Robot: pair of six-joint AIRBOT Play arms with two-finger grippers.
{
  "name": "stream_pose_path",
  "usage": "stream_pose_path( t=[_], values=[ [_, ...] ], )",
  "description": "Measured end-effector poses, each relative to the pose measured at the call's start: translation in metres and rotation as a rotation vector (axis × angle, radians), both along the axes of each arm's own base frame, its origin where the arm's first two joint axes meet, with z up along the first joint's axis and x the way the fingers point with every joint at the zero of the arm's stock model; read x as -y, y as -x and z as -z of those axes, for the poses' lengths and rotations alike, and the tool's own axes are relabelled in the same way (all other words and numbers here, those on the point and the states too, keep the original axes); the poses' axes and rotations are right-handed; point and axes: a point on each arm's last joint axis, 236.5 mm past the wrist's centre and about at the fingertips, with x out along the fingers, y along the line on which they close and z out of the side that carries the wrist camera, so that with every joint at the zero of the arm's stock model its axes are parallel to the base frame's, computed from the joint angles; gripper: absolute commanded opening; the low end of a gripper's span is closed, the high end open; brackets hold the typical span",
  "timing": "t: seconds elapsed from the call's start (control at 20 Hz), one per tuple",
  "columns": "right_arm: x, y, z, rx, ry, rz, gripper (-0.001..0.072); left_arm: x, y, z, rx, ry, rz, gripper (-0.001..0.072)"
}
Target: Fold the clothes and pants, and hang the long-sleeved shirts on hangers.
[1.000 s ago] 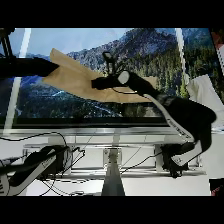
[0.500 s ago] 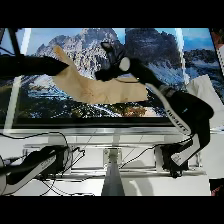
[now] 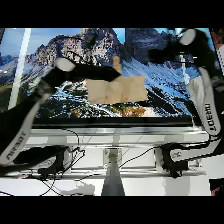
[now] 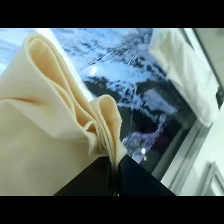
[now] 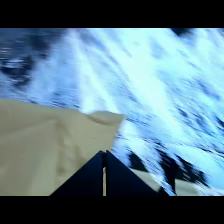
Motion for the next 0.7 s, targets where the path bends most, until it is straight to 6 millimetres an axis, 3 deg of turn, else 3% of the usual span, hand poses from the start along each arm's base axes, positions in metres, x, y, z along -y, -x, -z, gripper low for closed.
stream_pose_path(
  t=[0.05, 0.1, 0.25, 0.35, 0.4, 0.45, 0.5, 0.6, 0.7],
  values=[
    [0.023, 0.004, 0.002, -0.023, 0.012, 0.036, 0.0014, 0.016, 0.0, 0.005, 0.004, 0.009, -0.013, 0.0518],
    [0.044, 0.009, 0.004, -0.046, 0.02, 0.071, 0.0015, 0.031, 0.0, 0.012, 0.004, 0.015, -0.031, 0.0703],
    [0.089, 0.029, 0.023, -0.122, 0.04, 0.137, 0.0015, 0.054, 0.001, 0.026, 0.012, 0.011, -0.06, 0.0713],
    [0.108, 0.047, 0.043, -0.182, 0.039, 0.157, 0.0038, 0.059, 0.001, 0.029, 0.018, 0.008, -0.065, 0.0712],
    [0.112, 0.059, 0.056, -0.221, 0.029, 0.158, 0.0166, 0.059, 0.0, 0.029, 0.019, 0.008, -0.067, 0.0712],
    [0.111, 0.071, 0.069, -0.26, -0.002, 0.152, 0.0381, 0.057, -0.001, 0.03, 0.025, 0.002, -0.067, 0.0713],
    [0.106, 0.081, 0.081, -0.287, -0.043, 0.15, 0.0485, 0.054, -0.003, 0.031, 0.038, -0.012, -0.062, 0.0713],
    [0.079, 0.096, 0.104, -0.325, -0.168, 0.154, 0.0495, 0.046, -0.003, 0.036, 0.07, -0.057, -0.026, 0.0712],
    [0.048, 0.105, 0.119, -0.339, -0.29, 0.16, 0.0638, 0.038, 0.0, 0.047, 0.109, -0.129, 0.029, 0.0712]
  ],
)
